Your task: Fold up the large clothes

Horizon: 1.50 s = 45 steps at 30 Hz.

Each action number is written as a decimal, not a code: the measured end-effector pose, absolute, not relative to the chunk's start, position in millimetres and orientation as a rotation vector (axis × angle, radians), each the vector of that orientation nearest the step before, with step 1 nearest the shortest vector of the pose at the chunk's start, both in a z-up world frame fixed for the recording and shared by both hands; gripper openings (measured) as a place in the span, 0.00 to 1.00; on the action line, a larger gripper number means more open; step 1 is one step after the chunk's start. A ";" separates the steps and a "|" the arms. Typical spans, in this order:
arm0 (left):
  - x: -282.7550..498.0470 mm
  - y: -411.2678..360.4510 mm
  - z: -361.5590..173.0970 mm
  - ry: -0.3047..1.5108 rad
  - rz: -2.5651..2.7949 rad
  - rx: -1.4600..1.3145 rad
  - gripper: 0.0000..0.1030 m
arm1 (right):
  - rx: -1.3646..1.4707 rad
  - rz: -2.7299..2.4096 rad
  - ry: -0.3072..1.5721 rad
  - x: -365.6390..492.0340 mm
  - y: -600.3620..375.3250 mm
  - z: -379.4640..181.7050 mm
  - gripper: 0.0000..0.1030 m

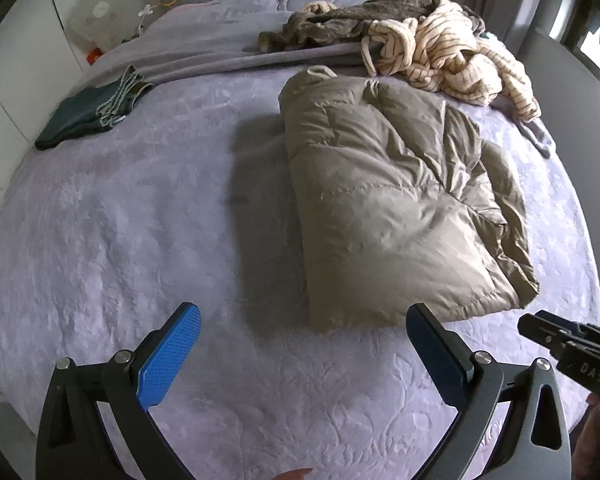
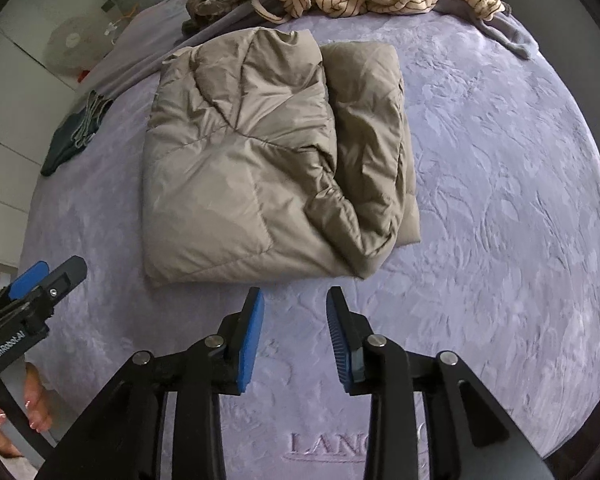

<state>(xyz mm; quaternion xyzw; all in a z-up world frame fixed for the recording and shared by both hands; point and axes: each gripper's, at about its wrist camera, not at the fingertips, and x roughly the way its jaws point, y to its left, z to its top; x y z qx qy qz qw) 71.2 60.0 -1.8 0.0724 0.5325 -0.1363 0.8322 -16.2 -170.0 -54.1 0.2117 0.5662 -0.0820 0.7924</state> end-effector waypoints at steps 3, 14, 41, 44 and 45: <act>64.7 66.9 6.1 1.103 -0.286 0.173 1.00 | 0.449 -0.210 1.199 -24.6 -160.2 -44.3 0.43; 31.7 90.5 31.7 1.060 -0.239 0.195 1.00 | 0.365 -0.260 1.135 -48.0 -145.1 -4.5 0.75; -40.6 80.7 114.4 0.963 -0.198 0.130 1.00 | 0.267 -0.265 0.979 -99.2 -150.5 74.3 0.86; -44.8 80.2 118.1 0.956 -0.194 0.131 1.00 | 0.260 -0.262 0.971 -102.6 -149.4 78.7 0.86; -46.4 79.5 119.6 0.952 -0.189 0.135 1.00 | 0.258 -0.261 0.969 -103.3 -149.2 80.0 0.86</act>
